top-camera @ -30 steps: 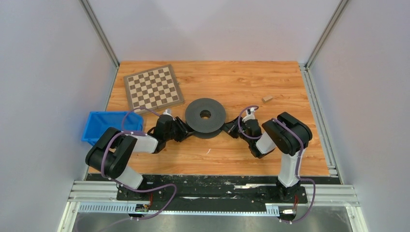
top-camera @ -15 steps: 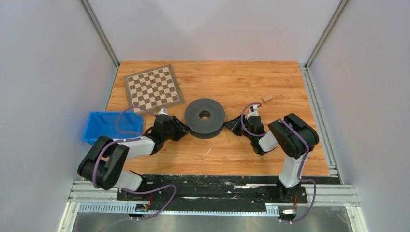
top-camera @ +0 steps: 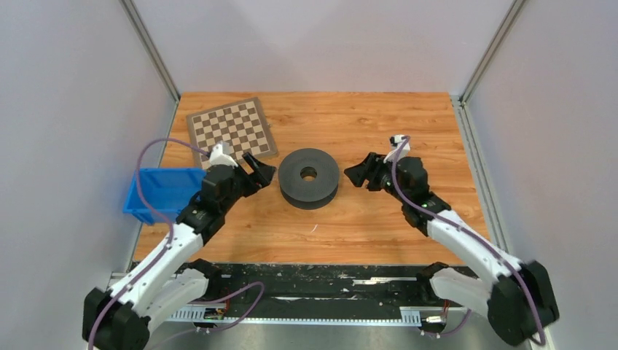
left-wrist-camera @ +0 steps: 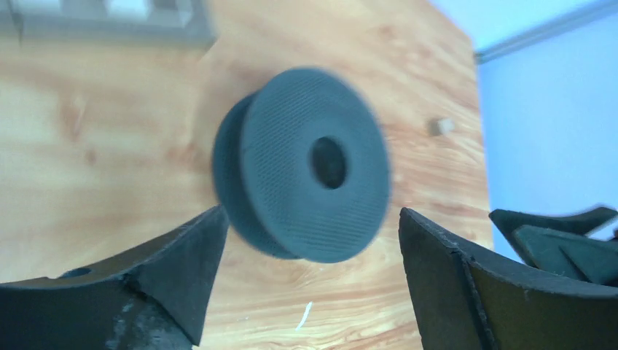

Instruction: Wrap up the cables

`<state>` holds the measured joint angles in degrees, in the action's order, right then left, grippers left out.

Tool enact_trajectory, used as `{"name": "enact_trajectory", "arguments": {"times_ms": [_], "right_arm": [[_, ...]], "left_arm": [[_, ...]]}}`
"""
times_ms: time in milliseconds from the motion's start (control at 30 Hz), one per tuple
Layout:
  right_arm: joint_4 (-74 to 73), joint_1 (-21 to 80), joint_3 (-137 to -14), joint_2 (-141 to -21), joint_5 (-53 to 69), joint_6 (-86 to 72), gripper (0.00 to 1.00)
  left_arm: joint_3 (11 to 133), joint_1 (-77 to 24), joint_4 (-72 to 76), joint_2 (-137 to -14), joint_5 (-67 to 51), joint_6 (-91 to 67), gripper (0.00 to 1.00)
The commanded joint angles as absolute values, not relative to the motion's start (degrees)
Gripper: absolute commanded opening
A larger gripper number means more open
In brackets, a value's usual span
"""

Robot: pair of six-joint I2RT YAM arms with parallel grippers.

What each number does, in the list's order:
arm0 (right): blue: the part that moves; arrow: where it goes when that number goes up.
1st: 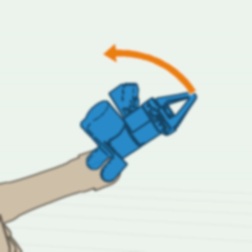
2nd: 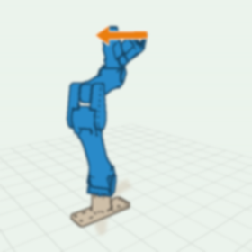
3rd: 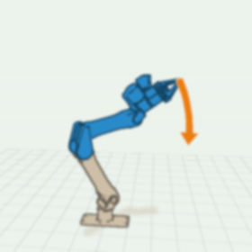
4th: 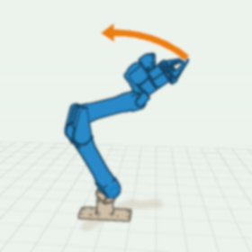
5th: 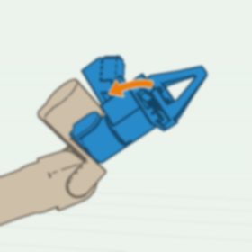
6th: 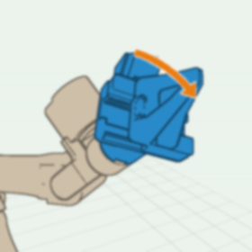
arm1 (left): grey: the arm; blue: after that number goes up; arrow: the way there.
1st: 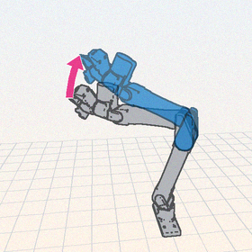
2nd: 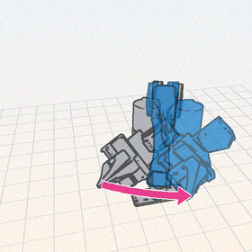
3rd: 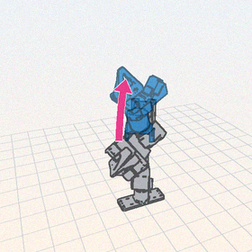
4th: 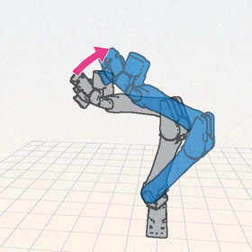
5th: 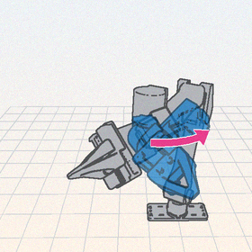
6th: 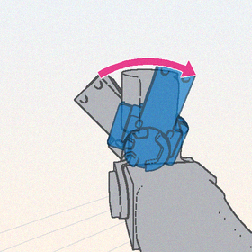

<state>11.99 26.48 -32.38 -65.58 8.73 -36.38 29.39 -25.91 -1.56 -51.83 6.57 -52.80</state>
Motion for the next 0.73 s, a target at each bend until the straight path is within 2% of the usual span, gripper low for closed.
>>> {"name": "enact_trajectory", "arguments": {"times_ms": [0,67,100,300,700], "right_arm": [[-10.71,27.5,-39.68,-48.86,10.22,-21.75,0.8],[-15.64,27.57,-41.53,-42.53,7.42,-21.76,0.99],[-17.86,27.56,-42.52,-39.7,5.57,-22.39,1.0],[-27.31,27.51,-45.44,-29.31,3.94,-25.64,1.0],[-30.09,27.51,-45.4,-23.02,3.01,-27.06,1.0]], "left_arm": [[41.27,-26.22,-11.71,-42.03,1.93,-34.48,0.98],[44.09,-26.22,-14.9,-38.98,-1.49,-30.75,1.0],[45.37,-26.2,-16.51,-38.12,-4.35,-29.62,1.0],[45.78,-26.26,-21.49,-31.41,-11.98,-27.52,1.0],[43.35,-26.26,-19.08,-24.24,-11.2,-28.26,1.0]]}}
